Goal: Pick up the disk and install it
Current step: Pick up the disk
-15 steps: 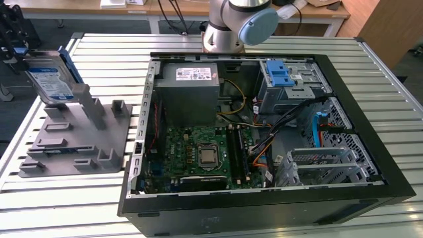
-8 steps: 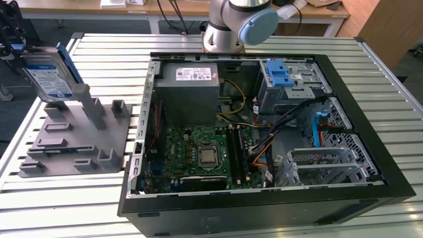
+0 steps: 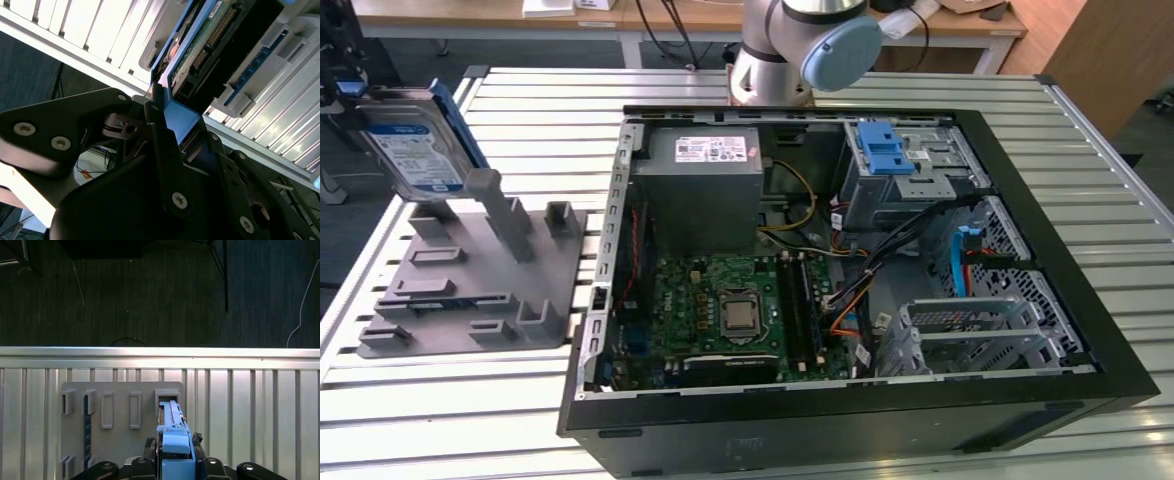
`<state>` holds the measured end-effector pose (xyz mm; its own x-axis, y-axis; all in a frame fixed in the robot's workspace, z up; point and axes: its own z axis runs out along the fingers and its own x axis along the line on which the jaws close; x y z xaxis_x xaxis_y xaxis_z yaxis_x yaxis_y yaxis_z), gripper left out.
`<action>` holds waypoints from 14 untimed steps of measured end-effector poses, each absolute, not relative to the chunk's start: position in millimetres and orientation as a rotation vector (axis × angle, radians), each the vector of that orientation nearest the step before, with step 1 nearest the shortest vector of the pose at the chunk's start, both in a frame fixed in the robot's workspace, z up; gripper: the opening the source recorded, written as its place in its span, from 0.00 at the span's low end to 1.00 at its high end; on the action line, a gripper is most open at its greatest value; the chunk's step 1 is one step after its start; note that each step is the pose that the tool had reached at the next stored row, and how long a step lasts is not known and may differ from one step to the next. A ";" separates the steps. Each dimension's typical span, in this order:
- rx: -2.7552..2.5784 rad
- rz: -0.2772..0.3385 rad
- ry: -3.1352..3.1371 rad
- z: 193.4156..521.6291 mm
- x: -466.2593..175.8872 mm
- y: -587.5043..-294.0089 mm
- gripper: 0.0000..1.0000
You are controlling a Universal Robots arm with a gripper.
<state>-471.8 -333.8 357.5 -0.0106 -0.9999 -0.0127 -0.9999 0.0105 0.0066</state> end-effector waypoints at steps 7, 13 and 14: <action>-2.207 0.021 2.230 364.5 -471.7 -333.9 0.36; -2.206 0.021 2.230 368.7 -471.8 -333.9 0.36; -2.207 0.021 2.230 369.1 -471.8 -333.9 0.36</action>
